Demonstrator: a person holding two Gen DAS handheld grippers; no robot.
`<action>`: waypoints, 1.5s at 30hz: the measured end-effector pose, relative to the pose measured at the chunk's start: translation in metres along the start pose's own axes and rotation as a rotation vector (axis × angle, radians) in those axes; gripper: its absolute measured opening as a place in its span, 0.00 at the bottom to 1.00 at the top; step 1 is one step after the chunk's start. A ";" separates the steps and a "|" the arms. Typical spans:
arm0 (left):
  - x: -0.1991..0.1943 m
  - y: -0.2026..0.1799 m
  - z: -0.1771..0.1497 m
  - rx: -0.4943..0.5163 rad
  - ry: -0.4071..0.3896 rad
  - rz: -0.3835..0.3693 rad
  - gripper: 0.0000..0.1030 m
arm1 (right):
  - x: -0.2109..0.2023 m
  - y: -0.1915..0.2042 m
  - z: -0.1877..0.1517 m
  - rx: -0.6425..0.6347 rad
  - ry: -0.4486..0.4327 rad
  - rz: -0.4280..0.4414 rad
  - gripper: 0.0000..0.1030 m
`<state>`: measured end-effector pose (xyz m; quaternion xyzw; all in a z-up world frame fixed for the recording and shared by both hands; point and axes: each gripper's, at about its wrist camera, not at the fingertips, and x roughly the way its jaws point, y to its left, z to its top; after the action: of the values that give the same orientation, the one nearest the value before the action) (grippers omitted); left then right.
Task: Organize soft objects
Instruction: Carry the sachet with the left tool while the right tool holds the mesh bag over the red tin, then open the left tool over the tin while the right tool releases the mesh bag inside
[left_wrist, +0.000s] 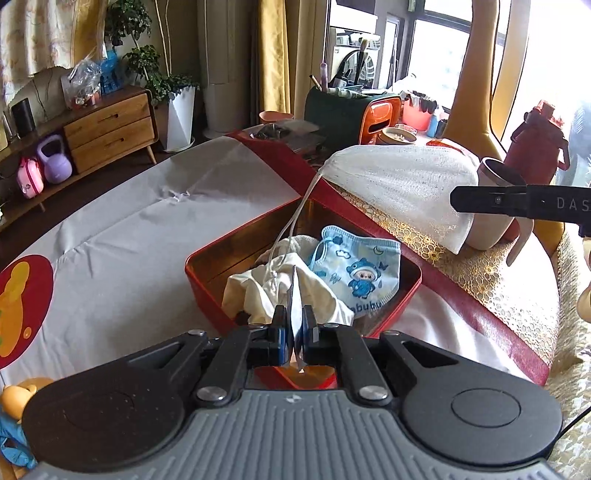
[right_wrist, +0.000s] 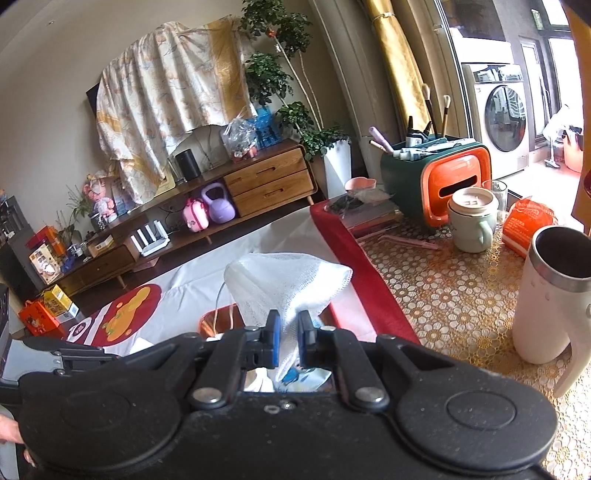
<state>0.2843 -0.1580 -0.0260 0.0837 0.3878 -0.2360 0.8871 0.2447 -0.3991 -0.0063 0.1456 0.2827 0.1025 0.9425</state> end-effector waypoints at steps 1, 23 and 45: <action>0.005 -0.003 0.004 -0.001 -0.002 -0.004 0.08 | 0.003 -0.002 0.001 0.001 0.001 -0.005 0.09; 0.096 -0.002 0.027 -0.117 0.037 0.000 0.08 | 0.086 -0.011 -0.028 0.075 0.149 0.015 0.09; 0.110 -0.004 0.010 -0.128 0.137 -0.019 0.17 | 0.088 -0.013 -0.043 0.064 0.214 0.009 0.29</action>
<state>0.3531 -0.2034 -0.0989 0.0392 0.4626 -0.2128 0.8597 0.2937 -0.3780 -0.0890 0.1652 0.3844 0.1124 0.9013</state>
